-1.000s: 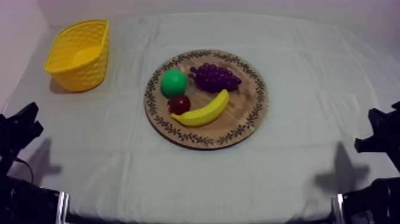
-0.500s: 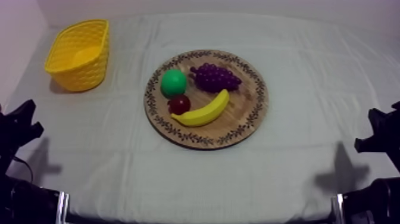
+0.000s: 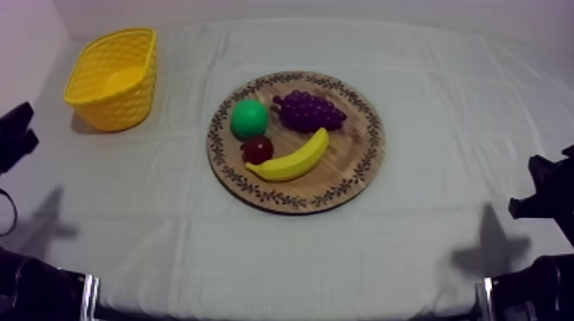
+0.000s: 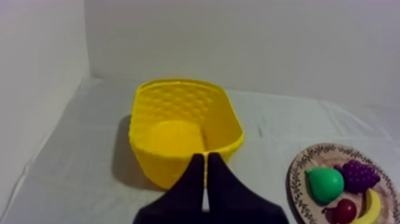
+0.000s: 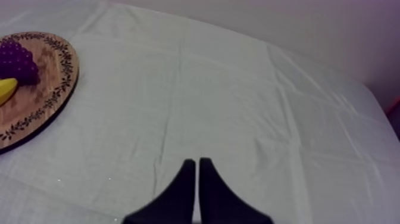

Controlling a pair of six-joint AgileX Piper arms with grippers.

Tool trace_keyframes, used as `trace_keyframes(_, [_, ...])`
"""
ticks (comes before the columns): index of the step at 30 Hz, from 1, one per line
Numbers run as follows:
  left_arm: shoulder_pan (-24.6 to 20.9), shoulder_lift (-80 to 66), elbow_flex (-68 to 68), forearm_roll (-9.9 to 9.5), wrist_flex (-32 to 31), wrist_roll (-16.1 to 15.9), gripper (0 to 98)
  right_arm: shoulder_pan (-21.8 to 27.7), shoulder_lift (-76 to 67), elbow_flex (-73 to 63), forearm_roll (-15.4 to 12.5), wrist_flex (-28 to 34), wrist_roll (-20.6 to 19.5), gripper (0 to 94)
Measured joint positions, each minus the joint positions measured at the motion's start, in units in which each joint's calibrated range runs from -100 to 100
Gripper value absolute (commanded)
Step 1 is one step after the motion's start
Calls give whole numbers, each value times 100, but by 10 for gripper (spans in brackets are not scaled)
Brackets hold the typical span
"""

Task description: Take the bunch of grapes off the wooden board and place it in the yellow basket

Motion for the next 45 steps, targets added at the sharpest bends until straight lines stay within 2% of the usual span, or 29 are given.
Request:
trace_keyframes(14, [384, 1831, -1997, 33, 436, -294, 0, 0, 0, 0, 0, 0, 0, 2])
trace_keyframes(24, [549, 2961, -3361, 158, 1234, -681, 0, 0, 0, 0, 0, 0, 0, 2])
trace_keyframes(45, [1751, 5633, -6211, 120, 2336, -1105, 0, 0, 0, 0, 0, 0, 0, 2])
